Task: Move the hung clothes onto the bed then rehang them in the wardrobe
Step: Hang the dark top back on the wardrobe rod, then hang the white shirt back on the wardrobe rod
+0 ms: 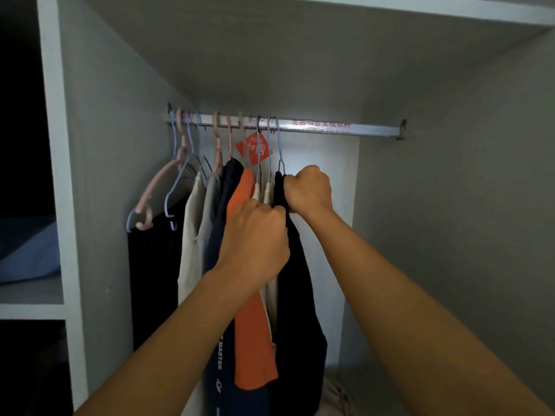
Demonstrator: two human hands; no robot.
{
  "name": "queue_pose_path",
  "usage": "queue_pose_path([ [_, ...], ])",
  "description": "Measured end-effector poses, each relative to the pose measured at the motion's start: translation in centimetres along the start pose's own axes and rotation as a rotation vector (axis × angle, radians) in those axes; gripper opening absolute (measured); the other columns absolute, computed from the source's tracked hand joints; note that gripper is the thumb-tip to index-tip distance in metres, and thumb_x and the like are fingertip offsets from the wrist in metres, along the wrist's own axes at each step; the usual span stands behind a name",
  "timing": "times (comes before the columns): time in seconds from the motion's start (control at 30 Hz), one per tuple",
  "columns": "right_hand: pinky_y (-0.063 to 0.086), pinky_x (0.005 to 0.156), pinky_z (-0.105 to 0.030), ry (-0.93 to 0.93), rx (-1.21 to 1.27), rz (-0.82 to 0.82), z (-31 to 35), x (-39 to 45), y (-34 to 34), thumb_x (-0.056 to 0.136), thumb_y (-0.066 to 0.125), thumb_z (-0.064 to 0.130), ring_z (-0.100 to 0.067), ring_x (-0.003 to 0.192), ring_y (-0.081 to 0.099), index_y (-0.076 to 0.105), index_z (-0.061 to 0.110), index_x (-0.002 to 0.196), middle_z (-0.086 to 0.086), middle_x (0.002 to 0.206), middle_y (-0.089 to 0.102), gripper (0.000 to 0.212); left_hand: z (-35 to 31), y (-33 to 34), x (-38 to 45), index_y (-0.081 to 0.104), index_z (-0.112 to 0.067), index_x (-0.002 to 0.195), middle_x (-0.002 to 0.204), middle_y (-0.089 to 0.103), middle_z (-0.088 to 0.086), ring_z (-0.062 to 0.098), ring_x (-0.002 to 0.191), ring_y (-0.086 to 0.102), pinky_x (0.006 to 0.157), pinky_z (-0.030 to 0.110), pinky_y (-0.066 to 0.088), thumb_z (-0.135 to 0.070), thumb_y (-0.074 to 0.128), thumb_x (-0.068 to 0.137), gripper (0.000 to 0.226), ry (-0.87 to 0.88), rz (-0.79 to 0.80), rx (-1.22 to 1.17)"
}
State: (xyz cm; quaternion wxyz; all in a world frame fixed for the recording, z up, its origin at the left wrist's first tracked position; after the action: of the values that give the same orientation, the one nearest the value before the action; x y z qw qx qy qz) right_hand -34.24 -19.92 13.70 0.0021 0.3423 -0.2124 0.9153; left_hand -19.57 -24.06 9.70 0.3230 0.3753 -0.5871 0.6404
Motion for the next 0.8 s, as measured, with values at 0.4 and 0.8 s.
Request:
queue_pose_path([
  [0.4, 0.038, 0.048, -0.026, -0.07, -0.281, 0.244, -4.6, -8.8, -4.2, 0.082, 0.062, 0.019, -0.018, 0.049, 0.047, 0.045, 0.01, 0.051, -0.001, 0.051, 0.047, 0.036, -2.5, 0.5, -2.7, 0.064, -0.013, 0.099, 0.093, 0.067, 0.005, 0.026, 0.087, 0.062, 0.074, 0.042, 0.051, -0.027, 0.057, 0.093, 0.018, -0.083, 0.212, -0.032],
  [0.8, 0.048, 0.096, -0.037, -0.009, -0.582, 0.541, -10.4, -20.7, -10.0, 0.085, 0.064, 0.026, -0.028, 0.119, 0.055, 0.057, 0.021, 0.129, -0.007, 0.129, 0.057, 0.045, -7.2, 2.9, -10.2, 0.057, -0.014, 0.115, 0.094, 0.062, 0.0, 0.016, 0.082, 0.06, 0.069, 0.036, 0.052, -0.049, 0.058, 0.092, 0.042, 0.016, 0.588, -0.114],
])
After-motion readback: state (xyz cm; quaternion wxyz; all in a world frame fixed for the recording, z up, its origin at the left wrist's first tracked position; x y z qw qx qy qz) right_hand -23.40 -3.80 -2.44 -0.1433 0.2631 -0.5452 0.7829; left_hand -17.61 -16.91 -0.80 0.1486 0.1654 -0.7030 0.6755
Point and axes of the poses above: each hand's wrist, its own x-axis towards the middle knuckle, its own y-axis out of the palm, z = x × y, the point moved 10 cm from there along x, towards the middle knuckle
